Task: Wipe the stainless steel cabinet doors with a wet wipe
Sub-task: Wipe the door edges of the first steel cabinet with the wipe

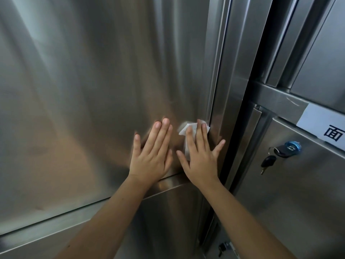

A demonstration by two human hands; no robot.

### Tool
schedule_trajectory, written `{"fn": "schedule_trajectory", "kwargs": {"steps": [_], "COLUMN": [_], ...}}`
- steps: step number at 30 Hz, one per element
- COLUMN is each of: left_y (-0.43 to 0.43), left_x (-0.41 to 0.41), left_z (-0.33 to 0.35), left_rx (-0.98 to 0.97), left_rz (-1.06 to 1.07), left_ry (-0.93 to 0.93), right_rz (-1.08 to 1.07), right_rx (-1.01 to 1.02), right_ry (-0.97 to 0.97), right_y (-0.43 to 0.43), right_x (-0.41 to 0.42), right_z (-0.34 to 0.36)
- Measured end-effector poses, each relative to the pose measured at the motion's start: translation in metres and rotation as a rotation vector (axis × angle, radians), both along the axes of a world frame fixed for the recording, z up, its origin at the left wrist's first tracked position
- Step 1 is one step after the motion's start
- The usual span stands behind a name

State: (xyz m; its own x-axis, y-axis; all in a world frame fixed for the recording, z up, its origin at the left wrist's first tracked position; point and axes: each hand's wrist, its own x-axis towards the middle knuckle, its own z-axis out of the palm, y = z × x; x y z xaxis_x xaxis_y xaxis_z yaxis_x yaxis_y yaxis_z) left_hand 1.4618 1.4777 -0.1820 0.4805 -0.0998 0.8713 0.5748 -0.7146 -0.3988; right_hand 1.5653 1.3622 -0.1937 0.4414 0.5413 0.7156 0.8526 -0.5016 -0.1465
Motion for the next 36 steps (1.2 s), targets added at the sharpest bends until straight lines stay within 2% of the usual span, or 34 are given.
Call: {"fn": "schedule_trajectory", "kwargs": {"steps": [5,11,20,25,31,36], "left_y": [0.000,-0.002,-0.009,-0.024,-0.046,-0.062], "left_x": [0.000,-0.001,-0.004,-0.008,-0.026,-0.041], "left_z": [0.000,0.002,0.006,0.009,-0.016,-0.037], "left_rx": [0.003,0.004,-0.051,-0.184,-0.412,-0.518], "left_rz": [0.012,0.011,0.028,-0.007,-0.045,-0.016], "left_ry": [0.008,0.004,0.035,0.065,0.230,0.343], "right_rz": [0.002,-0.026,0.019,0.041,0.028,0.052], "right_rx": [-0.090,-0.008,-0.216,-0.257,-0.329,-0.355], "right_ry": [0.012,-0.028,0.172,0.268,0.174,0.144], "right_y": [-0.013,0.000,-0.024,-0.030,-0.044,-0.049], "right_x": [-0.008,0.004,-0.018,-0.026,-0.031,-0.033], "right_z": [-0.034,-0.006,-0.062,-0.065,-0.067,-0.068]}}
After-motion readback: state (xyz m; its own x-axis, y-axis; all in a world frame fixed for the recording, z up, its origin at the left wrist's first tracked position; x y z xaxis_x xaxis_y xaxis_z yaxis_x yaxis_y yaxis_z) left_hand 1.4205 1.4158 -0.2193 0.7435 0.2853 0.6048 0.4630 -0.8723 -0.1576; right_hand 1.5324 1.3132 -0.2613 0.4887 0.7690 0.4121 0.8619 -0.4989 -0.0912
